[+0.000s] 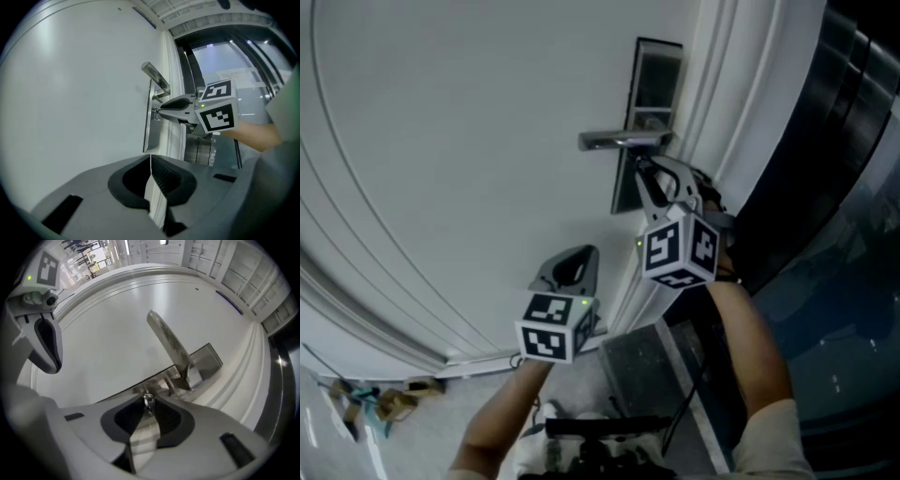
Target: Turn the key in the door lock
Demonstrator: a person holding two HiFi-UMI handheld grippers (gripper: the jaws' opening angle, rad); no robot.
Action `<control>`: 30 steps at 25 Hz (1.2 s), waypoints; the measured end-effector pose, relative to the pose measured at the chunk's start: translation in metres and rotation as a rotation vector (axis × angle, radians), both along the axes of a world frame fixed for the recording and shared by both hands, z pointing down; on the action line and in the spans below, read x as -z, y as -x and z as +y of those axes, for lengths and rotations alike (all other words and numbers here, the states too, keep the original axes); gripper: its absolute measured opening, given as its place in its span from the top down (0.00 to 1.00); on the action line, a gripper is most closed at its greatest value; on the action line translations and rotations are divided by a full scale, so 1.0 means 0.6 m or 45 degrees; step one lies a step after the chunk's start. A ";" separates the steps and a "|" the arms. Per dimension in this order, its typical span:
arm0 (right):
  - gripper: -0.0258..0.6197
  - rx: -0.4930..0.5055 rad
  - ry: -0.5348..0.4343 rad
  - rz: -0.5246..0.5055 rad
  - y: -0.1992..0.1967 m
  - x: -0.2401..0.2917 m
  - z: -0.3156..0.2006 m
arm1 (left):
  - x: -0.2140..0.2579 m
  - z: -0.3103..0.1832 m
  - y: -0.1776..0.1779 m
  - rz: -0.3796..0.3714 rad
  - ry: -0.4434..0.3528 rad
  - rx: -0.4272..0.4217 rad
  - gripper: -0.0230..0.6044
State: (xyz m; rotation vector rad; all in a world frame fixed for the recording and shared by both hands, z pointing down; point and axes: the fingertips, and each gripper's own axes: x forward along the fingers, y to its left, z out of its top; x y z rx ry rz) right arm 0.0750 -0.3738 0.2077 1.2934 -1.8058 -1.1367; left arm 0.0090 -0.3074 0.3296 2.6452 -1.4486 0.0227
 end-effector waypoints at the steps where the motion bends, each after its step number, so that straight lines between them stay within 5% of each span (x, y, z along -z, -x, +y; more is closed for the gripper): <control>1: 0.87 0.006 0.018 -0.024 0.001 -0.001 -0.001 | 0.000 -0.001 0.001 0.001 0.001 0.001 0.93; 4: 0.93 0.026 0.074 -0.161 0.001 0.000 -0.002 | -0.002 -0.004 0.001 0.000 0.004 0.000 0.93; 15: 0.92 0.163 0.441 -1.041 -0.019 0.019 -0.006 | -0.007 -0.004 0.005 0.000 0.011 0.002 0.93; 30: 0.90 0.354 0.845 -2.066 -0.042 0.017 -0.015 | -0.004 -0.001 0.009 0.005 0.007 0.004 0.93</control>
